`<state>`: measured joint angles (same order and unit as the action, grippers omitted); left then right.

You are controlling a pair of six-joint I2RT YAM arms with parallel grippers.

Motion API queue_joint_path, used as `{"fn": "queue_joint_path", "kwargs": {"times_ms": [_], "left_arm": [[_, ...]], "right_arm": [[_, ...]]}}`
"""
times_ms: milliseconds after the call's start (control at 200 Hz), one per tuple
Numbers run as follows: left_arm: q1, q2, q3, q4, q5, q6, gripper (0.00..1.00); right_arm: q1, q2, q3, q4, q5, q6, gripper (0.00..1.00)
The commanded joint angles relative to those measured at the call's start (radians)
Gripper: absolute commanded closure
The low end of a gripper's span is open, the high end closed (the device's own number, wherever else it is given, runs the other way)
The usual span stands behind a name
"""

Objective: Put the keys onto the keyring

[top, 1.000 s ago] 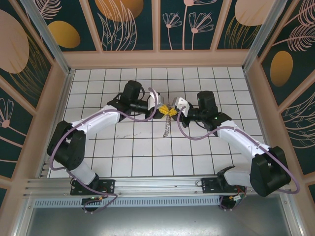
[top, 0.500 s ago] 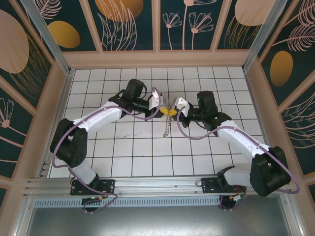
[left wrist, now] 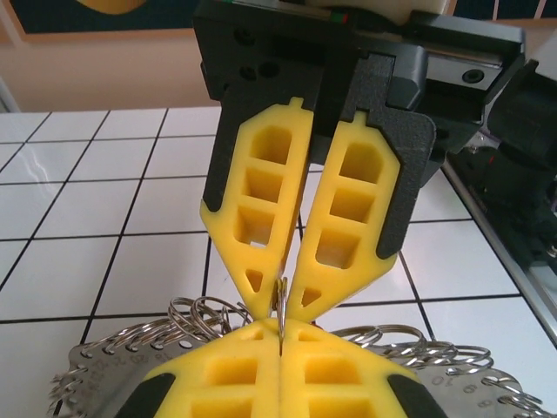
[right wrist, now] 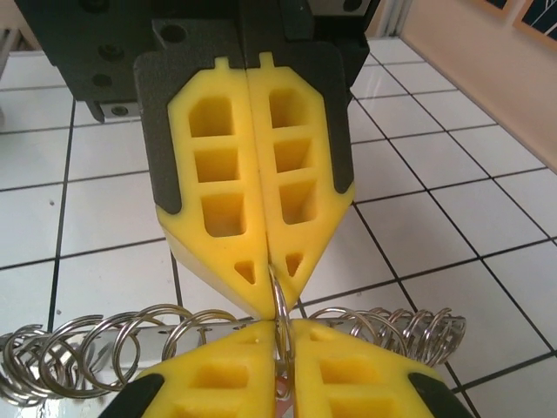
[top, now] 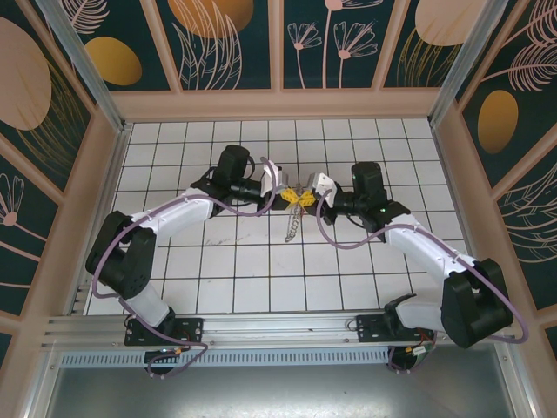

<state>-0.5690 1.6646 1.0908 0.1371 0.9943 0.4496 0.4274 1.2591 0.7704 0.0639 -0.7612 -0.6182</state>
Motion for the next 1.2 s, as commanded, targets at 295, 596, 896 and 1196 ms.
{"fn": "queue_joint_path", "kwargs": {"times_ms": [295,596,896,1196], "left_arm": [[-0.015,-0.031,0.027,0.025,0.110,-0.003,1.00],[-0.015,-0.040,0.069,-0.205,-0.052,0.127,0.87],[-0.014,-0.049,0.080,-0.270,-0.130,0.162,0.81],[-0.017,-0.064,0.069,-0.273,-0.176,0.171,0.82]], "right_arm": [[-0.030,-0.023,-0.015,0.105,-0.046,0.057,1.00],[-0.001,0.012,0.064,-0.026,0.034,0.011,1.00],[0.026,0.023,0.088,-0.067,0.079,-0.013,1.00],[0.038,0.037,0.104,-0.087,0.100,-0.032,1.00]]}}
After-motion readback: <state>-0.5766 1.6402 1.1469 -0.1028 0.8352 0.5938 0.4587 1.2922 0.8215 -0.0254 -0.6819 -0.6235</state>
